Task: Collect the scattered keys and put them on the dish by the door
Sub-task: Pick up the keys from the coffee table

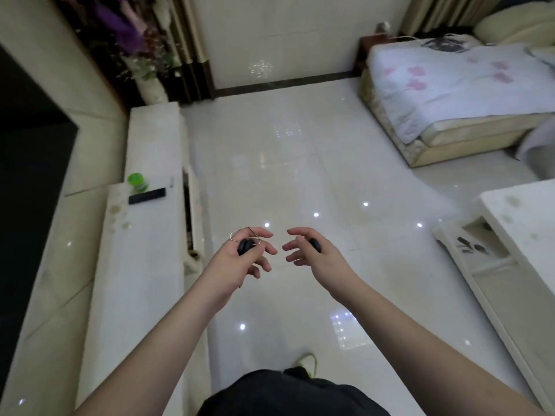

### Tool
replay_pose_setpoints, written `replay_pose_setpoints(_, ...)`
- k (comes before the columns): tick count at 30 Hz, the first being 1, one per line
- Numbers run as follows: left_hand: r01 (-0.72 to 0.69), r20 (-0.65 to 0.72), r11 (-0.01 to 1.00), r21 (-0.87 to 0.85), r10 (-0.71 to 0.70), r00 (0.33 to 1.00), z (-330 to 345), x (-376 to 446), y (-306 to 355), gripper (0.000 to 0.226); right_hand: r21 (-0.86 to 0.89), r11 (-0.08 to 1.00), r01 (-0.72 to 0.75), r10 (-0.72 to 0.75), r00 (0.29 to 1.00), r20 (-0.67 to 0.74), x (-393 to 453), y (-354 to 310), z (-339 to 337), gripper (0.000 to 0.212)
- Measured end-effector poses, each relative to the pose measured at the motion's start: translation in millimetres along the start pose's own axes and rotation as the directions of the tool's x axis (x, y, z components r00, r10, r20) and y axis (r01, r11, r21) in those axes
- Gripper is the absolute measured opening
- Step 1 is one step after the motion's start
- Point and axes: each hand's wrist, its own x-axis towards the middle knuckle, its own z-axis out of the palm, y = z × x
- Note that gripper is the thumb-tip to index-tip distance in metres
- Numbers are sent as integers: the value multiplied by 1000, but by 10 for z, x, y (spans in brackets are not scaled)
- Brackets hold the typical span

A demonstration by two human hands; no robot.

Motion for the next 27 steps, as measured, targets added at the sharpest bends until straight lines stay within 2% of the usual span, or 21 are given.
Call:
replay_pose_setpoints(6,-7,182,999,47,-2,983,699,573,235,18,11,1000,8,-6,981,-193,-52,19,-808,22)
replay_pose_setpoints(13,-31,422,987,155,-37,906,1599,1298,474,19,96,995,-24,65,891,-450,-187,139,-1679,22)
replay_pose_setpoints(18,-67,560,974,218,-69,826,2161,1901,650,20,126,991,-44,110,804,-585,-60,154,-2193,23)
replay_pose_setpoints(23,-123,692,953,278,-109,714,2649,2531,909,22,189,981,-38,161,701,-695,161,90,-2628,24)
replay_pose_setpoints(27,-168,781,953,254,-99,617,3117,2922,1112,21,231,973,-25,197,619,-760,256,78,-2967,24)
